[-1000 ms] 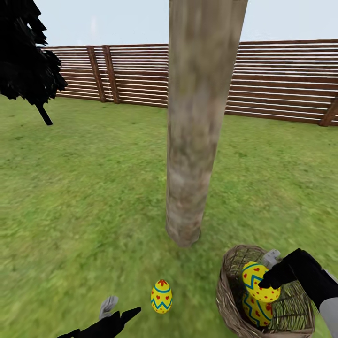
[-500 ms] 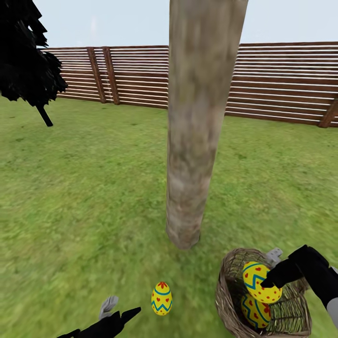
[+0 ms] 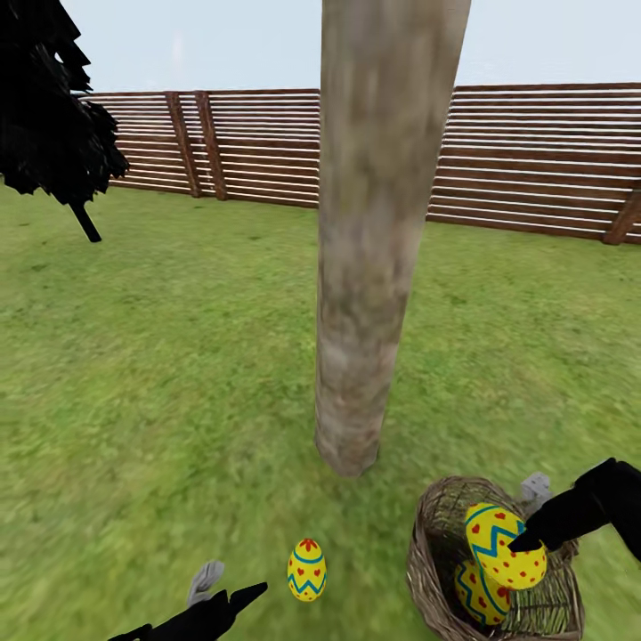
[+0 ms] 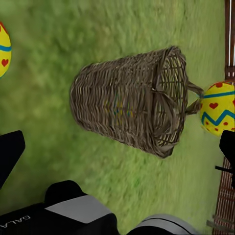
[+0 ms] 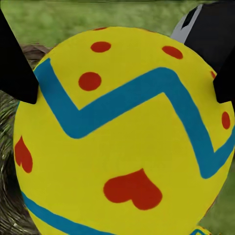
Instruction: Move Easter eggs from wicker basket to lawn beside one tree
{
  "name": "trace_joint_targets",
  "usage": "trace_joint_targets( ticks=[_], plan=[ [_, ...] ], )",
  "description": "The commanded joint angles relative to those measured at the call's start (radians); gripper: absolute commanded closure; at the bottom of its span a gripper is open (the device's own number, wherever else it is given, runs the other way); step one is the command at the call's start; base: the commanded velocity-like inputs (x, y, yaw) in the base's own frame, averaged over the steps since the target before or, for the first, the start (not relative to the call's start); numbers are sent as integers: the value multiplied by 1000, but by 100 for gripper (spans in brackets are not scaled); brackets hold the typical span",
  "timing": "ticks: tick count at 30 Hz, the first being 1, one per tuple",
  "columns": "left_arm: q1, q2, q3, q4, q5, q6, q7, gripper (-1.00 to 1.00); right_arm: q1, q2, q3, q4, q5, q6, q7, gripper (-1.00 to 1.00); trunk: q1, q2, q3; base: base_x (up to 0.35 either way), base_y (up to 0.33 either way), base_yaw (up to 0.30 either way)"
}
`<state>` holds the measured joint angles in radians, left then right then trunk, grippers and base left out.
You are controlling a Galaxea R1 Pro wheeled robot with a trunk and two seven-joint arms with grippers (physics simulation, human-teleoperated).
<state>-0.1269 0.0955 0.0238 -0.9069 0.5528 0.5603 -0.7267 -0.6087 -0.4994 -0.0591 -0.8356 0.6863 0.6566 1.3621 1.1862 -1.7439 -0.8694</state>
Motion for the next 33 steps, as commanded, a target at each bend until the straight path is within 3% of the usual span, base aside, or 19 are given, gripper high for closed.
trace_joint_targets(
  ticks=[1,4,12,19,26,29,31,33],
  plan=[
    [0,1,1,0,5,7,-1,-100,0,-9,-3,-19,9,9,34,100,-4,7,2,0,0,0],
    [0,1,1,0,6,8,-2,-100,0,-41,-2,-69,13,35,67,100,-16,28,12,0,0,0],
    [0,1,1,0,6,8,-2,-100,0,-87,2,-128,13,47,209,100,-46,84,37,0,0,0],
    [0,1,1,0,6,7,-2,-100,0,-121,5,-208,0,47,209,100,-54,98,43,0,0,0],
    [0,1,1,-1,6,7,-2,-100,0,-134,4,-238,-9,49,209,100,-54,98,43,0,0,0],
    [0,1,1,0,6,7,-2,-100,0,-153,3,-302,-76,68,209,100,-54,98,43,0,0,0],
    [0,1,1,0,6,7,-2,-100,4,-197,3,-370,-167,110,209,100,-54,98,43,0,0,0],
    [0,1,1,0,6,7,-2,-100,11,-267,4,-440,-291,139,209,100,-54,98,43,0,0,0]
  ],
)
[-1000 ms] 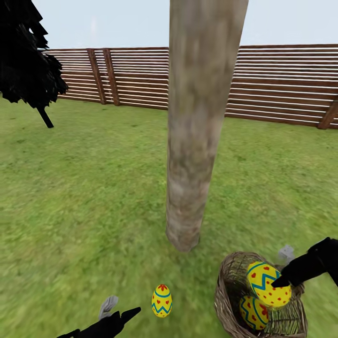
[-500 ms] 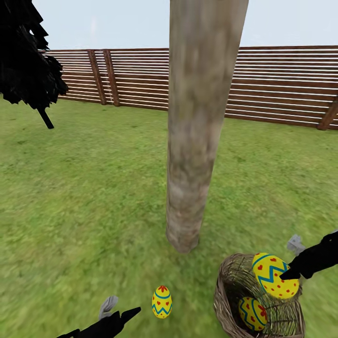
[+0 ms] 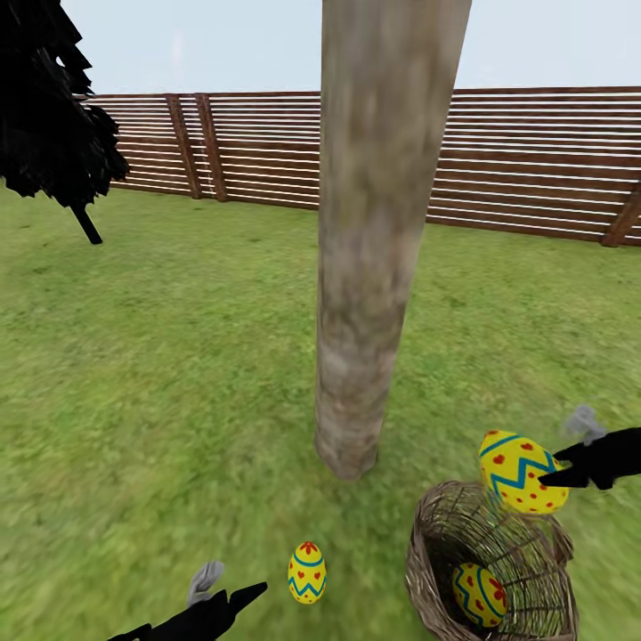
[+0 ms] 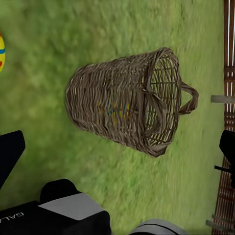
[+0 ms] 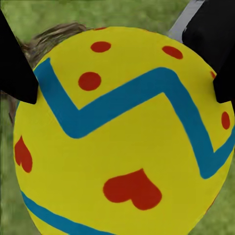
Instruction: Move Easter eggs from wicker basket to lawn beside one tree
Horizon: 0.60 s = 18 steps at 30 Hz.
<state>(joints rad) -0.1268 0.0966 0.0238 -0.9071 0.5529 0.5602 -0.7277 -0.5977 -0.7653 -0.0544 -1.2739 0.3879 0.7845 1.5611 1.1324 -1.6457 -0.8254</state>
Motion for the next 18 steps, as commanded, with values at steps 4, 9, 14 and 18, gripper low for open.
trace_joint_targets(
  ticks=[4,9,14,18],
  plan=[
    [0,0,1,0,5,7,-1,-100,4,-176,0,-55,-283,41,10,100,0,0,-1,0,0,0],
    [0,0,1,0,5,7,-1,-100,4,-281,2,-61,-446,45,10,100,0,0,-1,-23,0,0],
    [0,0,1,0,5,7,-2,-100,4,-291,5,-57,-460,45,10,100,0,0,-1,-272,0,0],
    [0,0,1,0,5,7,-3,-100,4,-289,10,-56,-460,45,10,100,0,0,-1,-298,58,0]
  ],
)
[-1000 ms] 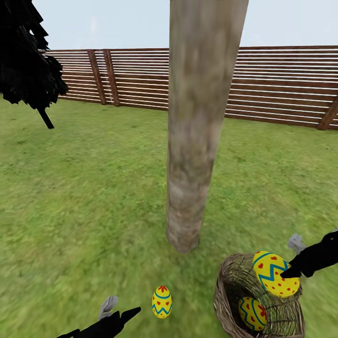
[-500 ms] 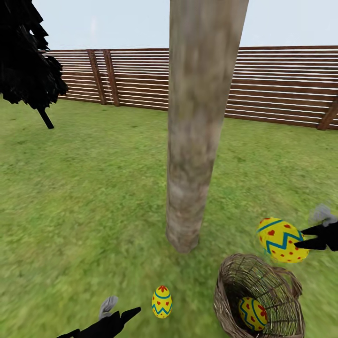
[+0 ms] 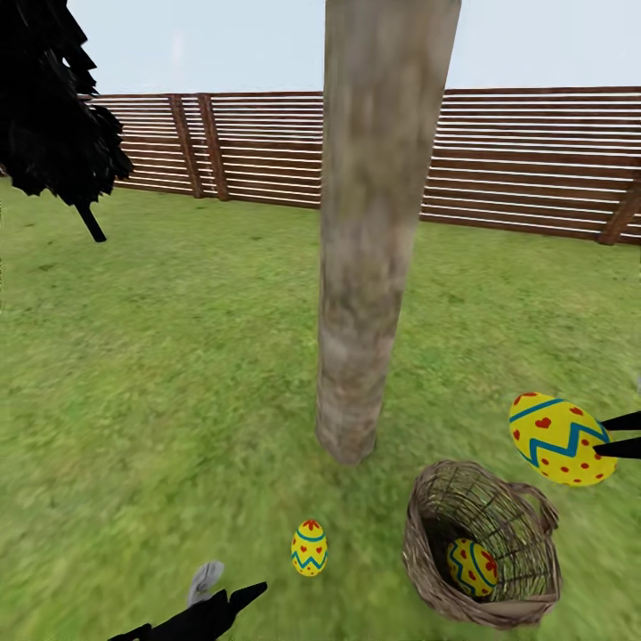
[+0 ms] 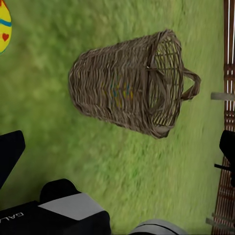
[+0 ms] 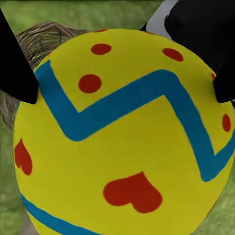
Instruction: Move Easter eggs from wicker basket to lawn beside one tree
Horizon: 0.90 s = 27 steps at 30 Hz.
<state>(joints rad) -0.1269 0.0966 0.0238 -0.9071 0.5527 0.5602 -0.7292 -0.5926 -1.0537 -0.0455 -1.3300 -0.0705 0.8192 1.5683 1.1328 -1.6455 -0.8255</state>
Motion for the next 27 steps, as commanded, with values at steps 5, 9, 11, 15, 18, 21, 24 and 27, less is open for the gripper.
trace_joint_targets(
  ticks=[5,9,11,15,18,21,24,27],
  plan=[
    [0,0,1,0,6,7,-1,-100,-1,4,2,1,-2,12,3,100,-1,0,-1,-59,245,0],
    [0,0,1,0,6,7,-1,-100,-1,2,2,2,-1,12,3,100,-1,0,-1,-4,92,0],
    [0,0,1,0,6,7,-1,-100,-1,2,2,5,0,12,3,100,-1,0,-1,-1,15,0],
    [0,0,1,0,6,7,-1,-100,-1,3,3,10,1,12,3,100,-1,0,-1,0,3,0],
    [0,0,1,-1,5,7,-2,-100,-1,2,2,19,1,11,3,100,-1,0,-1,0,0,0],
    [0,0,1,-1,4,7,-2,-100,-1,5,3,38,2,11,3,100,-1,0,-1,0,0,0],
    [0,3,1,-1,4,7,-2,-100,-1,4,4,34,2,14,3,100,-1,0,-1,0,0,0],
    [0,-1,-1,-1,0,6,0,-100,-1,1,3,22,12,21,3,100,-1,0,-1,0,0,0]
  ],
)
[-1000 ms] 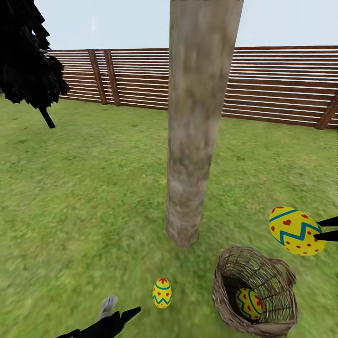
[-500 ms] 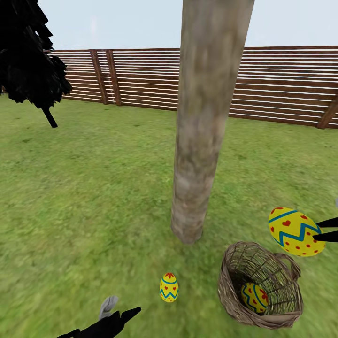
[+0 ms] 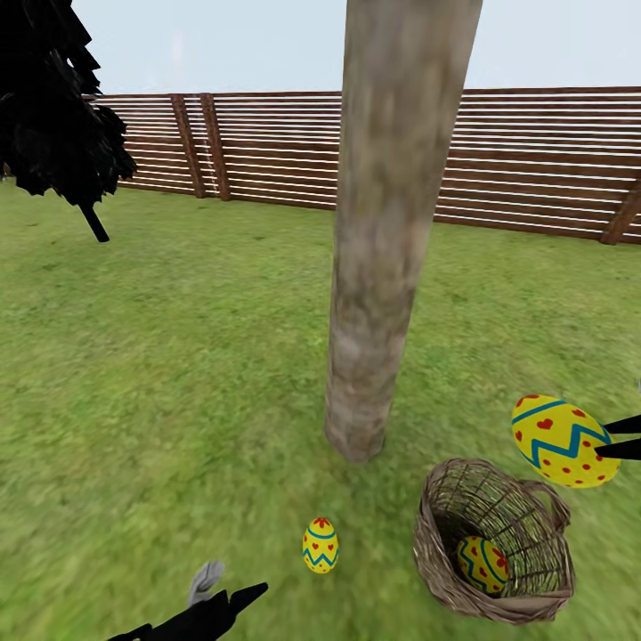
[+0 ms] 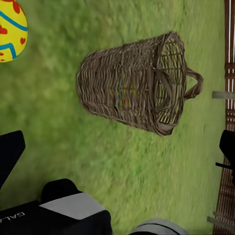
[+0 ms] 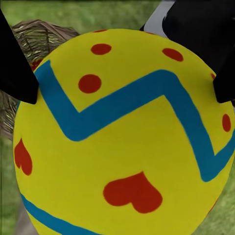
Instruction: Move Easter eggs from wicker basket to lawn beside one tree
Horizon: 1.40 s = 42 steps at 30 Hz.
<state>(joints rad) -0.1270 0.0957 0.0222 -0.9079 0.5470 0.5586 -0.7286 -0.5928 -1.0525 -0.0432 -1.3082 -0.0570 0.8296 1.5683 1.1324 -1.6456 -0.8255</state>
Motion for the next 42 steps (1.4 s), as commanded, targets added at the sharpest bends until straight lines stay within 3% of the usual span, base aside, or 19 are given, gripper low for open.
trace_joint_targets(
  ticks=[1,3,7,13,18,26,37,42],
  plan=[
    [0,0,0,0,5,6,-1,-100,-1,1,1,2,0,11,3,100,0,0,-1,0,0,0],
    [0,11,14,1,9,3,0,-100,-1,3,1,12,2,8,3,100,0,0,-1,0,0,0],
    [0,18,86,16,-1,-2,7,-100,-1,5,2,35,1,9,3,100,0,0,-1,0,0,0],
    [0,41,128,28,0,-2,10,-100,-1,11,-6,28,-6,15,3,100,0,0,-1,0,0,0],
    [0,43,137,30,2,-1,14,-100,-1,12,-7,64,2,12,3,100,0,0,-1,0,0,0],
    [0,31,133,30,-6,-5,15,-100,-1,48,-2,63,-4,17,3,100,0,0,-1,0,29,0],
    [0,24,131,30,-7,-9,15,-100,-1,60,0,66,-1,16,3,100,0,0,-1,0,290,0],
    [0,24,131,30,-7,-9,15,-100,-1,77,0,62,-1,17,3,100,0,0,-1,0,307,0]
  ],
)
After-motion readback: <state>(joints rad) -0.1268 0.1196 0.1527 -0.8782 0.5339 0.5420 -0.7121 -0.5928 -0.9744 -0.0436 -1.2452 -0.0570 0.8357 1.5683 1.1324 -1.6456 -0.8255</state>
